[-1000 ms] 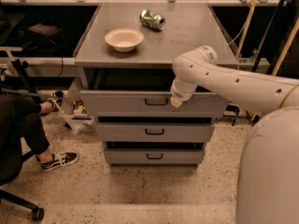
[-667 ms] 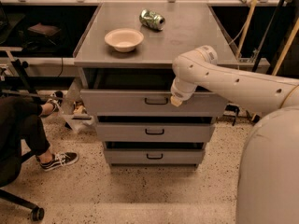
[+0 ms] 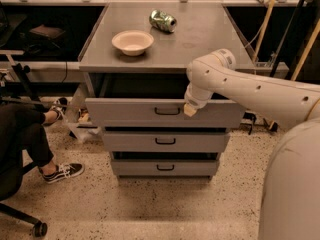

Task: Open top drawer

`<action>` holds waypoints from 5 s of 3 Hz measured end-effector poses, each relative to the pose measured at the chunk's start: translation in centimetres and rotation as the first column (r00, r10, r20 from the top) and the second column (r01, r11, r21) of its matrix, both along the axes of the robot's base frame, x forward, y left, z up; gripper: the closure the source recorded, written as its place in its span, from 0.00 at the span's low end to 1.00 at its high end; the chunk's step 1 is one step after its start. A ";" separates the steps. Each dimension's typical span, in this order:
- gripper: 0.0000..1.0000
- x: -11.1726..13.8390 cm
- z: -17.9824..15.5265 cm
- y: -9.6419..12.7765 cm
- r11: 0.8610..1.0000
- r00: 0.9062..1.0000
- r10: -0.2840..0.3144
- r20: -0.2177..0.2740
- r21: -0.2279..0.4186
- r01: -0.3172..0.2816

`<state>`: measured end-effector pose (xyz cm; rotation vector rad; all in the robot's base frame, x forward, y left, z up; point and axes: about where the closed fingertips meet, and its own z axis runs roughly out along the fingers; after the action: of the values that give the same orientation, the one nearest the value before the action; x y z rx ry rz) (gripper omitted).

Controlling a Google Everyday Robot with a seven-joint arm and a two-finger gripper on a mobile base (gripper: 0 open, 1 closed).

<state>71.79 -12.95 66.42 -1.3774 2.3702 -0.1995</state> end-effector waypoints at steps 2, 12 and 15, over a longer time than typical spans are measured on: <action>1.00 -0.9 0.3 -0.3 1.000 1.000 -0.005 0.000 -0.001 0.005; 1.00 -4.4 0.4 -1.0 0.999 1.000 -0.025 0.007 0.020 0.025; 1.00 -5.1 0.5 -1.2 1.000 1.000 -0.022 0.003 0.012 0.022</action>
Offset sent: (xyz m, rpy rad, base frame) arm -0.4587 -0.1612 0.0134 -0.0646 0.0344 -0.2805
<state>66.68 -14.13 66.94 -1.3448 2.3815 -0.1927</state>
